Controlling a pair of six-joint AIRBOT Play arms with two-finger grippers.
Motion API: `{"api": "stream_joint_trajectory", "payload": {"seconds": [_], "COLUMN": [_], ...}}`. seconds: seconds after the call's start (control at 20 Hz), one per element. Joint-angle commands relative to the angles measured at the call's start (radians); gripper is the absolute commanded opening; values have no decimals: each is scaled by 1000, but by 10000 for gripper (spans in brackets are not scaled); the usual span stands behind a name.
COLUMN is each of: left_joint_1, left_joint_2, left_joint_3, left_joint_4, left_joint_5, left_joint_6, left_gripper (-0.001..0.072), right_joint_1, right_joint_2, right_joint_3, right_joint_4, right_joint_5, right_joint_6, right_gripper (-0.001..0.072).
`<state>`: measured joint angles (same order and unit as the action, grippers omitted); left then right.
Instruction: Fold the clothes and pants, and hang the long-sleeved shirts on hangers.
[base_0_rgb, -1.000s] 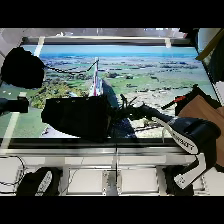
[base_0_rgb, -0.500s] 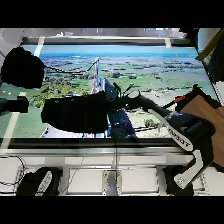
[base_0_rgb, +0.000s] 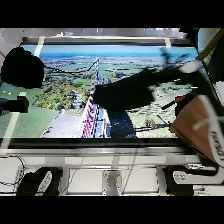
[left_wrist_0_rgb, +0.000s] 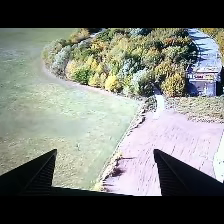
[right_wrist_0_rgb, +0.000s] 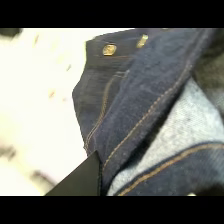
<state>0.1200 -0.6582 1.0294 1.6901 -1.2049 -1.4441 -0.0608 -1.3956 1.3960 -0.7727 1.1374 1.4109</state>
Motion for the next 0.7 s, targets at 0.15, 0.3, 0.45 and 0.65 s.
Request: {"api": "stream_joint_trajectory", "payload": {"seconds": [0.15, 0.3, 0.45, 0.65], "left_joint_1": [0, 0, 0, 0], "left_joint_2": [0, 0, 1, 0], "left_joint_3": [1, 0, 0, 0], "left_joint_4": [0, 0, 0, 0], "left_joint_5": [0, 1, -1, -5], "left_joint_6": [0, 0, 0, 0], "left_gripper": [690, 690, 690, 690], "right_joint_1": [-559, -758, -843, -953], "right_joint_2": [355, 410, 438, 505], "right_joint_3": [7, 2, -61, -245], "right_joint_4": [-278, -410, -628, -829], "right_joint_5": [259, 436, 499, 448], "right_joint_6": [62, 59, 63, 71], "right_gripper": [12, 12, 12, 12]}}
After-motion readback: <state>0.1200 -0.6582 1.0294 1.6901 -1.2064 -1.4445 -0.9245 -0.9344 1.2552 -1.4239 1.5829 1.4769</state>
